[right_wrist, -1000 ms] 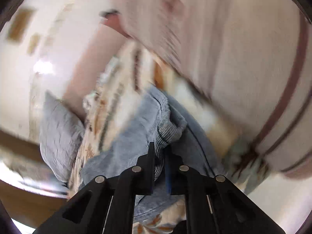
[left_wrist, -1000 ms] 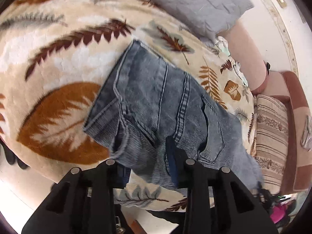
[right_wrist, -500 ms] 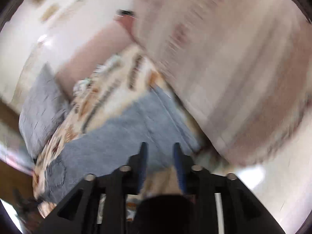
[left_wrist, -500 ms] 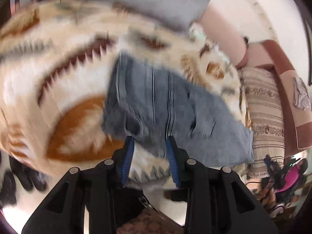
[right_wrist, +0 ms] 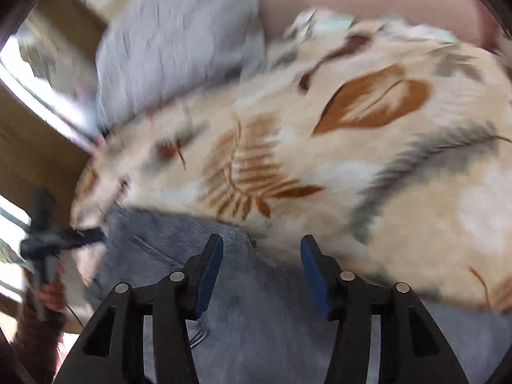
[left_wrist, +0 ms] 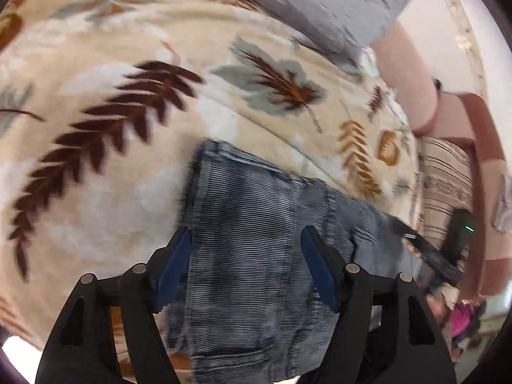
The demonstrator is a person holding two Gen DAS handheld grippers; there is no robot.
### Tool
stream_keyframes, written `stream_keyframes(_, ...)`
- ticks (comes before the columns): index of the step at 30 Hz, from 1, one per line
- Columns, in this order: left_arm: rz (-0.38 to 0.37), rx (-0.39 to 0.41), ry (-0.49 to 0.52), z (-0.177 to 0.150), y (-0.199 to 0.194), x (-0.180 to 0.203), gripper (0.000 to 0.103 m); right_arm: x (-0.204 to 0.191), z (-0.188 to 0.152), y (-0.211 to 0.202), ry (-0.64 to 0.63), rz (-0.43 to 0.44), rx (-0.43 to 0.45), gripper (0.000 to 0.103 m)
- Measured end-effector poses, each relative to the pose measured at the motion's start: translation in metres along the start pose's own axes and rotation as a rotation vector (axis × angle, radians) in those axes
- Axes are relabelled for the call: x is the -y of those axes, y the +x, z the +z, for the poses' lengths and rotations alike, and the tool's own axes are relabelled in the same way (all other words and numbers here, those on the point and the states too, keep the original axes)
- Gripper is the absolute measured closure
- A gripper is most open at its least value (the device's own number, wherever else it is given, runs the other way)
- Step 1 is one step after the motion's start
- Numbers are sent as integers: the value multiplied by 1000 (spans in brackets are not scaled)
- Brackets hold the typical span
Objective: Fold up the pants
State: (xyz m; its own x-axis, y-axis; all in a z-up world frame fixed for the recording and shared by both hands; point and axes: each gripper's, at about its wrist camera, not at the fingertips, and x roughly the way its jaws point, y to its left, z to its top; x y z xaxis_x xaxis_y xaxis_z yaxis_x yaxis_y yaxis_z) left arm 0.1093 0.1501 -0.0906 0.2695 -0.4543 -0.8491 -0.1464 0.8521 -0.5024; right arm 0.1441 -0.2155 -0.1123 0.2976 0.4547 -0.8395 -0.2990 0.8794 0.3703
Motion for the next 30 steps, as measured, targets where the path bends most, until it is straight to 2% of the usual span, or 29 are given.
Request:
stream_keyframes(1, -16, -2, 16, 0, 1, 5, 40, -6, -6, 3, -53, 4, -23, 83)
stream_keyframes(2, -27, 8, 33, 1, -1, 10, 56, -20, -7, 3, -135, -38, -33, 99)
stream_keyframes(3, -34, 20, 48, 3, -4, 15, 62, -29, -9, -4, -184, -70, -7, 100)
stream_keyframes(5, 1, 59, 80, 10, -3, 22, 64, -37, -11, -20, -216, -98, 55, 100)
stream_keyframes(6, 59, 68, 87, 14, 5, 23, 64, -36, -9, -18, -213, -112, 58, 100)
stream_keyframes(8, 100, 29, 71, 21, 24, 19, 64, -24, -11, 4, -182, -165, 3, 100)
stream_keyframes(11, 88, 32, 36, 20, 20, 15, 64, -23, -15, 11, -144, -191, 23, 95)
stream_keyframes(15, 97, 74, 76, 4, -13, 17, 63, -6, -32, -42, 4, -105, 132, 80)
stream_keyframes(16, 89, 76, 79, 0, -19, 16, 61, 10, -42, -65, 52, -98, 170, 76)
stream_keyframes(18, 63, 89, 68, -11, -34, 10, 53, 39, -58, -103, 119, -145, 222, 63)
stream_keyframes(20, 14, 91, 29, -27, -44, 1, 48, 81, -85, -141, 192, -260, 254, 63)
stream_keyframes(22, -36, 75, -5, -41, -45, -1, 47, 117, -109, -170, 276, -327, 266, 63)
stream_keyframes(24, -92, 52, -30, -62, -46, -2, 47, 146, -132, -194, 363, -355, 288, 61)
stream_keyframes(28, -140, 29, -42, -98, -45, 2, 35, 198, -169, -237, 524, -414, 370, 61)
stream_keyframes(30, -171, 0, -68, -107, -36, 2, 32, 218, -176, -242, 582, -408, 379, 57)
